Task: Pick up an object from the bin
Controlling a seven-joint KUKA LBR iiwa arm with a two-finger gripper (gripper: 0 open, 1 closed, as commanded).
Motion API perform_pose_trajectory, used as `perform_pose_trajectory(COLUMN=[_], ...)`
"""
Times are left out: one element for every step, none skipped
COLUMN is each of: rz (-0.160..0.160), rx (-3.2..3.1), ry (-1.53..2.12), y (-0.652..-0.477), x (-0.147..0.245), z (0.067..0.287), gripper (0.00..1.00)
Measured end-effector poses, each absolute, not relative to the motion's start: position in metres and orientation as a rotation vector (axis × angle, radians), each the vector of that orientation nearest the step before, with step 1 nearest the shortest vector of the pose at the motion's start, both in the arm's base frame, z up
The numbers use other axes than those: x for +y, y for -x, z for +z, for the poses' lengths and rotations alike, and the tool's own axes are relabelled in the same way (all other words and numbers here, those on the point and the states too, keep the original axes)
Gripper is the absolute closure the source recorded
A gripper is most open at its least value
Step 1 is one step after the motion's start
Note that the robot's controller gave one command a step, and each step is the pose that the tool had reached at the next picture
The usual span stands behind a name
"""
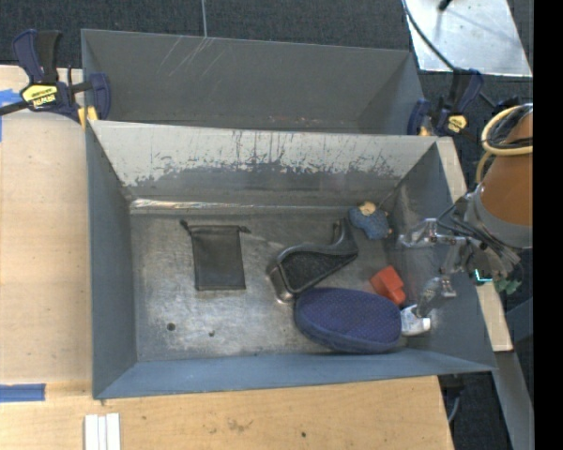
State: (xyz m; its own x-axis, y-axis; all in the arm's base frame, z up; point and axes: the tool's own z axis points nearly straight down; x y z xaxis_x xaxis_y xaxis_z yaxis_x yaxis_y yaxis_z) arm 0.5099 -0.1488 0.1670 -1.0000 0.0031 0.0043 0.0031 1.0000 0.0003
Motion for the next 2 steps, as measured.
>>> perform_pose_trajectory(rz=[0.015,0.003], rx=[-3.152,-3.064], ry=[-0.182,-0.712], y=[-0.49,-0.496], x=[-0.098,-0.071], z=[0.075,0.101], gripper=[0.0,0.0])
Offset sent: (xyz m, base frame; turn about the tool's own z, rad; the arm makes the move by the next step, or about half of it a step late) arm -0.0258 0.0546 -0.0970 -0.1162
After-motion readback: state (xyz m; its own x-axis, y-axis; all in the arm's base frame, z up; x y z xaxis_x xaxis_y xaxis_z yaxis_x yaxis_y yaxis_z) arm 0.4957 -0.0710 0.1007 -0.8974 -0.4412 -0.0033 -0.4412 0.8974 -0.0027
